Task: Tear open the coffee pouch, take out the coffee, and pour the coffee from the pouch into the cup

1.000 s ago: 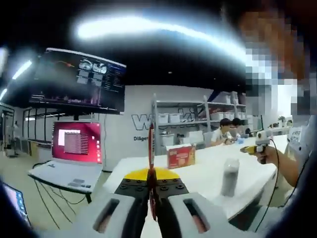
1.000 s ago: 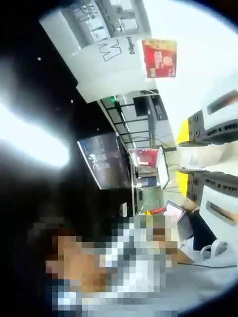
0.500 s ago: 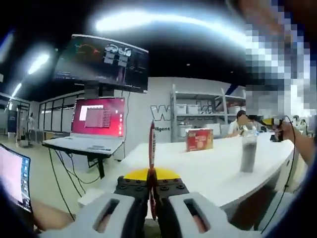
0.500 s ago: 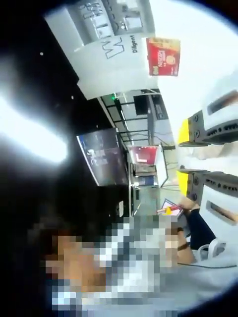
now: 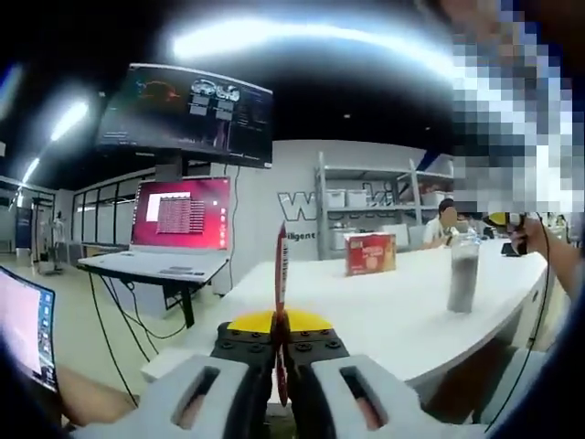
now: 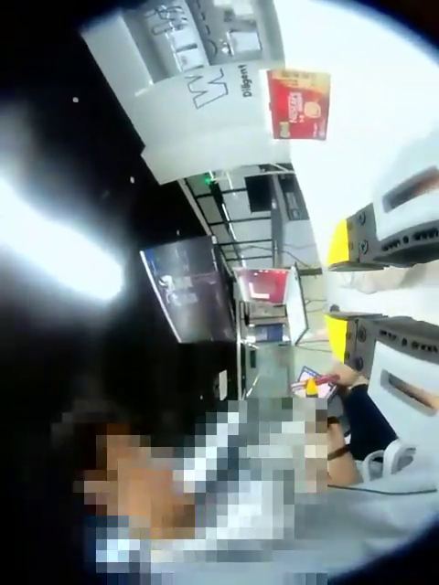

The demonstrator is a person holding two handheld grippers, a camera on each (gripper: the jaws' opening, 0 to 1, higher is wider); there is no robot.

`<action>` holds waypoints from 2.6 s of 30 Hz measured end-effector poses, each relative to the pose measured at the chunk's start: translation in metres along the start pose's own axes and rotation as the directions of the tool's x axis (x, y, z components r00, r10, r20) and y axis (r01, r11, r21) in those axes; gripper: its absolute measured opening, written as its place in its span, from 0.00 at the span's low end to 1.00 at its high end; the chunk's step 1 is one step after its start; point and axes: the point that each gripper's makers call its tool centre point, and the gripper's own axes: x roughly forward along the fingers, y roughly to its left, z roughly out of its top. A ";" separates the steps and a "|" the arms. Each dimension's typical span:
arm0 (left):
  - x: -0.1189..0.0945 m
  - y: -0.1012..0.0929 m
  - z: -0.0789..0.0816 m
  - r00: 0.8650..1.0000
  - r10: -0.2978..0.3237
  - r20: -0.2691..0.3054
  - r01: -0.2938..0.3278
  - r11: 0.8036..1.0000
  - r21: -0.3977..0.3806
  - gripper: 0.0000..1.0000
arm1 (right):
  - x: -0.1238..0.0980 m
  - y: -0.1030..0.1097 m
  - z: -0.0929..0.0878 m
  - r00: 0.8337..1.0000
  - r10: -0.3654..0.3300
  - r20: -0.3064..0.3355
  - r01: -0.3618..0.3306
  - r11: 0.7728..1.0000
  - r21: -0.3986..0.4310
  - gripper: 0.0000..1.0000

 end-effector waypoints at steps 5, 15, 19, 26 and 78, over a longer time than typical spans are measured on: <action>-0.001 0.001 -0.002 1.000 0.008 -0.005 -0.008 1.000 -0.010 0.05 | 0.000 0.002 0.001 1.000 0.002 0.004 -0.002 1.000 -0.001 0.19; 0.002 0.003 -0.004 1.000 0.021 -0.001 -0.021 1.000 -0.014 0.17 | -0.004 0.003 0.001 1.000 -0.001 0.008 0.001 1.000 -0.004 0.19; 0.003 0.003 -0.003 1.000 0.024 0.004 -0.024 1.000 -0.011 0.21 | -0.004 0.004 0.000 1.000 0.001 0.007 -0.001 1.000 -0.004 0.18; 0.004 0.003 -0.004 1.000 0.018 0.005 -0.018 1.000 -0.024 0.22 | -0.004 0.003 0.001 1.000 0.002 0.009 -0.002 1.000 -0.006 0.18; 0.035 -0.061 0.010 0.989 -0.145 -0.005 0.145 0.989 -0.035 0.04 | -0.022 -0.001 -0.001 0.999 -0.028 0.020 0.028 1.000 -0.003 0.18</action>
